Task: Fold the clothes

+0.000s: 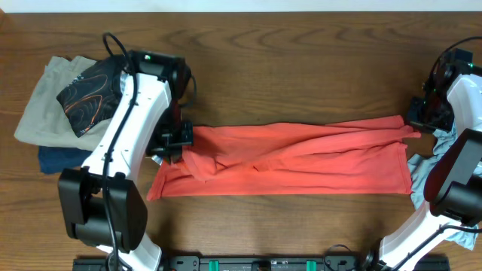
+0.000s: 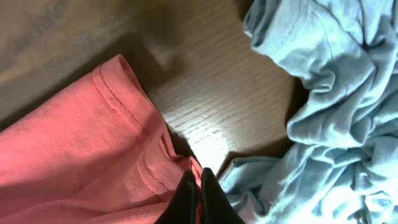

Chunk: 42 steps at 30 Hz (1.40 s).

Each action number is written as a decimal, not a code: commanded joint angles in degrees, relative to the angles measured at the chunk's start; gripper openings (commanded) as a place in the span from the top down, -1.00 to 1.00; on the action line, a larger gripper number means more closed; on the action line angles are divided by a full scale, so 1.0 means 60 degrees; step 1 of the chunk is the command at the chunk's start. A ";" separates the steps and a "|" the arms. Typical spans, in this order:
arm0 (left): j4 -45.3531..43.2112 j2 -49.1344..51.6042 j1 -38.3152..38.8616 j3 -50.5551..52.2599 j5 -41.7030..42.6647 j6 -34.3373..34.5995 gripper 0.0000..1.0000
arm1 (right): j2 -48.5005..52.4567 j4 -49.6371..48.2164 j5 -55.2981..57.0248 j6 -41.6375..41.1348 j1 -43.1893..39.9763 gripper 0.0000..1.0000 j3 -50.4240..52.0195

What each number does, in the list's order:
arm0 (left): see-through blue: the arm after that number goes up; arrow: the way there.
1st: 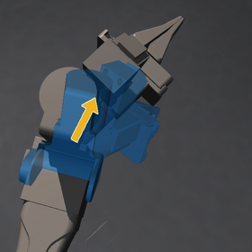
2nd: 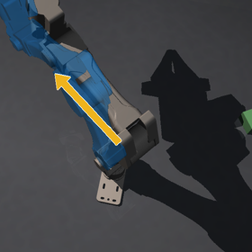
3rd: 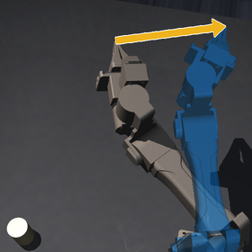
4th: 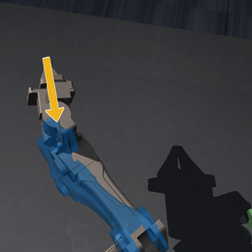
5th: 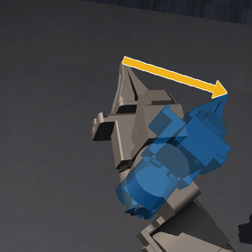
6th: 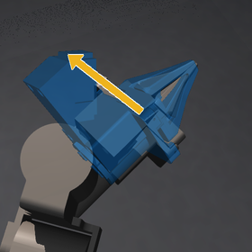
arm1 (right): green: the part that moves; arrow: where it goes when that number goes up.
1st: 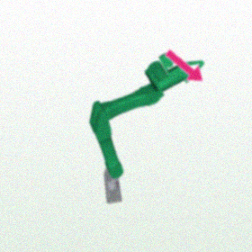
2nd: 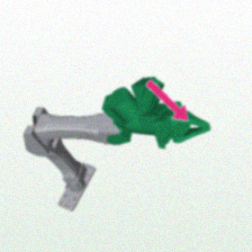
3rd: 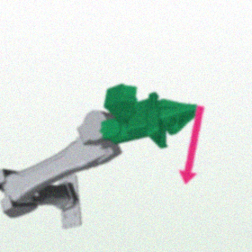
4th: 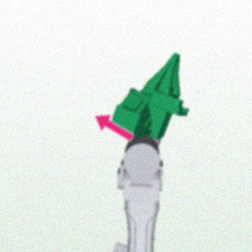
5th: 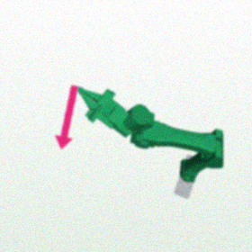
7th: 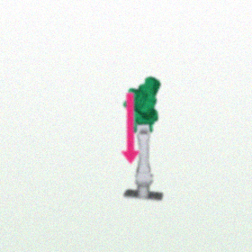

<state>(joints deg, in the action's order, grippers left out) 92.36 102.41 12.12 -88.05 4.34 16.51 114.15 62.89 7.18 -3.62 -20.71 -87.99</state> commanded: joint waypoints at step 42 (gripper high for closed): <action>-0.0583 -0.0838 0.0011 0.1392 -0.0171 0.0015 0.88 | 0.0022 0.3184 0.0215 -0.0736 -0.0798 0.63 0.0386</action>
<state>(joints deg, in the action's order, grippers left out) 88.99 98.02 12.16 -80.05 4.08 16.51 114.15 82.50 9.19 -7.44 -25.23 -85.84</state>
